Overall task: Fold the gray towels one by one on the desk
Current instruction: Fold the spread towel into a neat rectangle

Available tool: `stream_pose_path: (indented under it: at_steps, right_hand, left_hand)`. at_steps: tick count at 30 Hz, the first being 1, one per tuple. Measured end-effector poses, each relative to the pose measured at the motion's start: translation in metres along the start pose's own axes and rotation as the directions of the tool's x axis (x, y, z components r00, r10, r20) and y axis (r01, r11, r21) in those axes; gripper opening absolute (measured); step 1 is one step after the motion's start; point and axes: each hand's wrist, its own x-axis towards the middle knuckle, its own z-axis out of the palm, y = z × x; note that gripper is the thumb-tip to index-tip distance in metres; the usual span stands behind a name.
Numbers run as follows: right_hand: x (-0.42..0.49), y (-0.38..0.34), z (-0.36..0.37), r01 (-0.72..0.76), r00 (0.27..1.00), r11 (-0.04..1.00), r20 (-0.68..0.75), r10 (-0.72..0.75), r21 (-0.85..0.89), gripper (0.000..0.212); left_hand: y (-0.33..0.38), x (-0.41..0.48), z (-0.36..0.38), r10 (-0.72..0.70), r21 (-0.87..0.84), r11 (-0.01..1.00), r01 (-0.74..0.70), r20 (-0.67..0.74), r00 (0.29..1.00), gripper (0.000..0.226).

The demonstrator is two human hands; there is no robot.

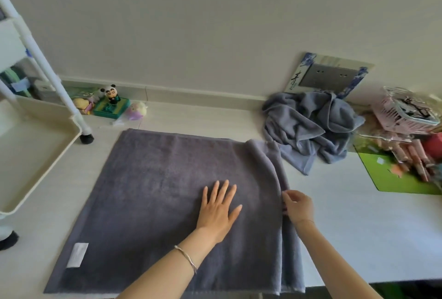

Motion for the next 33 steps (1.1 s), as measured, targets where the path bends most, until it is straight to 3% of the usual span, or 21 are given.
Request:
stream_pose_path:
  at_steps: [4, 7, 11, 15, 19, 21, 24, 27, 31, 33]
  right_hand:
    - [-0.004, 0.011, -0.009, -0.046, 0.998, 0.996, 0.046, 0.050, -0.072, 0.007]
    - [-0.010, 0.010, -0.011, 0.028, 0.999, 0.968, 0.026, -0.022, -0.249, 0.006]
    - [-0.008, 0.008, -0.010, 0.062, 0.997, 0.942, 0.070, -0.041, -0.331, 0.024]
    - [0.001, 0.014, -0.036, 0.069, 0.985, 0.988, 0.165, -0.045, -0.141, 0.020]
    - [0.016, 0.034, -0.099, -0.004, 1.000, 0.998, -0.005, 0.004, 0.057, 0.011]
    - [0.021, 0.046, -0.119, -0.040, 0.995, 0.998, -0.090, 0.044, 0.043, 0.016]
    - [0.017, 0.054, -0.116, 0.009, 1.000, 0.994, -0.020, -0.012, -0.108, 0.027]
    - [0.001, 0.045, -0.102, 0.094, 0.995, 0.981, 0.038, -0.089, -0.169, 0.021]
    - [-0.040, 0.043, -0.092, 0.098, 0.972, 0.995, 0.218, -0.089, -0.032, 0.022]
    - [-0.060, 0.044, -0.093, -0.060, 0.971, 0.984, 0.239, 0.018, 0.167, 0.024]
  left_hand:
    - [0.022, 0.002, 0.021, -0.017, 0.017, 1.000, 0.017, 0.018, 1.000, 0.070]
    - [0.024, 0.002, 0.029, -0.017, 0.045, 0.999, 0.018, -0.025, 1.000, 0.068]
    - [0.025, 0.006, 0.031, -0.033, 0.076, 0.996, 0.039, -0.080, 0.996, 0.068]
    - [0.023, 0.006, 0.036, -0.032, 0.084, 0.996, 0.041, -0.097, 0.995, 0.067]
    - [0.023, 0.007, 0.037, -0.055, 0.073, 0.995, 0.061, -0.092, 0.994, 0.067]
    - [0.024, 0.008, 0.034, -0.055, 0.094, 0.993, 0.065, -0.106, 0.993, 0.075]
    - [0.029, 0.009, 0.037, -0.021, 0.094, 0.995, 0.033, -0.125, 0.992, 0.091]
    - [0.045, 0.009, 0.034, 0.021, 0.076, 0.997, -0.010, -0.138, 0.990, 0.090]
    - [0.074, 0.001, 0.041, 0.146, 0.022, 0.989, -0.144, -0.170, 0.975, 0.073]
    - [0.087, -0.007, 0.047, 0.179, -0.038, 0.981, -0.189, -0.189, 0.966, 0.070]
